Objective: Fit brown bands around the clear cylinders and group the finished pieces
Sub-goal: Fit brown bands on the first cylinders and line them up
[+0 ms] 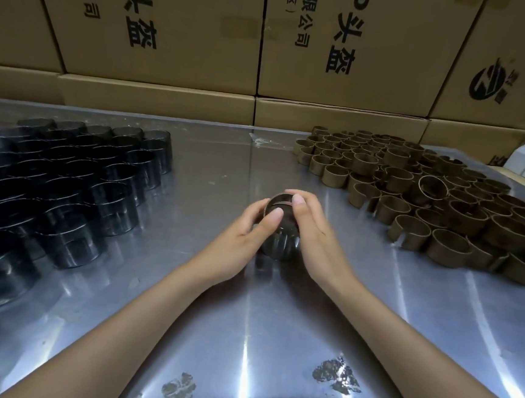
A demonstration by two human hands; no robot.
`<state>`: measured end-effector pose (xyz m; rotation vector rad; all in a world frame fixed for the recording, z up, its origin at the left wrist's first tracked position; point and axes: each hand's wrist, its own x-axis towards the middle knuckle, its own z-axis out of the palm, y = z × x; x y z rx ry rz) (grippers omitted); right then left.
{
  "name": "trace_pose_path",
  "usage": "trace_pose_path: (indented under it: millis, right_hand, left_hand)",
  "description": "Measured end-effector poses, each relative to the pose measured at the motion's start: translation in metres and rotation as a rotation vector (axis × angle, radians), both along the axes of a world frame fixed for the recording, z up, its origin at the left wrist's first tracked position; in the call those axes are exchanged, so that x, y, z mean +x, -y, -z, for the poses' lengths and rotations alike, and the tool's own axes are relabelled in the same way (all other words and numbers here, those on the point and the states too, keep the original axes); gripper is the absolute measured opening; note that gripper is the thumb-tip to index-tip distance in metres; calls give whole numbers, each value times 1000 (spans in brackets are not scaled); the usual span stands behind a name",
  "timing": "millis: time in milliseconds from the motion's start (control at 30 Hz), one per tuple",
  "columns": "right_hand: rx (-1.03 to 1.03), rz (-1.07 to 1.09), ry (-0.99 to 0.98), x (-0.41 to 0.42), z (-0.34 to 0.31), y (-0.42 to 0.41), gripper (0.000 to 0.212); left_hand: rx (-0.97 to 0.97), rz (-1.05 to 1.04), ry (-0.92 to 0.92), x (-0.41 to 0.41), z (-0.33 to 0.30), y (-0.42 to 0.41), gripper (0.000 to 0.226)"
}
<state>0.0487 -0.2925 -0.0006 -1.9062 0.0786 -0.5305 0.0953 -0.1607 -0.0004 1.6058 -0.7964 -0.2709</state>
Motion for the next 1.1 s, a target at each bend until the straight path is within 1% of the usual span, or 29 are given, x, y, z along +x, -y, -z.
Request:
trace_pose_path:
  millis: [100,133,167,200,267,333,367,433,467,533,567,633,667,700,733,800,833,900,1033,1100]
  right_hand:
    - [-90,-58,-230,-2,0,9,83]
    - [-128,-80,-274,-3,1,12,92]
    - [-147,-95,-291,-4,0,13,94]
    - [-147,-98,-299,-5,0,14,92]
    - [-120,-78,-302,-4,0,11,83]
    - [-28,-57,-266,-3,-3,4,78]
    - [44,-67,-242,-2,-5,0,81]
    - [166,-69,-220,0,-6,-8,86]
    - [217,-69,-204,0,-9,-14,81]
    - [324,-86,-159,-3,-14,-25,64]
    - [354,-88,-156,-4,-14,-29,61]
    - [436,-112,-135,-5,-19,-35,66]
    - [496,-133,-147,-8,-23,-39,71]
    - [533,-119,-141,-11,-23,-41,78]
    - [566,-99,-111,-10,-22,-39,80]
    - [605,-4,-73,-8,-21,-33,62]
    - [612,8,-68,-6,-18,-29,57]
    - [654,36,-72,-3,-14,-24,52]
    - [798,-47,-39,0,-11,-20,42]
    - [865,-91,-16,1,-10,-18,37]
  left_hand:
    - [38,-26,50,-4,-4,0,27]
    - [55,-38,68,-4,-4,0,28]
    - [66,-45,86,-4,-3,1,32]
    - [76,-49,96,-3,-2,1,38]
    - [115,-54,89,-1,3,2,59]
    - [159,-63,46,1,6,6,80]
    - [173,-80,24,0,7,9,87]
    - [119,-140,-55,-1,5,10,98]
    - [63,-161,-102,-3,3,8,99]
    - [-58,-207,-195,-5,0,5,95]
    - [-82,-241,-223,-6,1,8,92]
    - [-49,-268,-267,-11,1,25,88]
    - [-59,-175,-257,-18,5,25,86]
    - [-116,-122,-246,-18,11,26,84]
    - [-167,-157,-260,-18,11,21,83]
    - [-252,-273,-368,-13,-1,21,77]
    - [-301,-252,-398,-10,-3,13,74]
    - [-340,-222,-429,-7,-4,8,67]
    - [-375,-196,-479,-9,-6,14,46]
    - [-402,-183,-500,-8,-8,12,39]
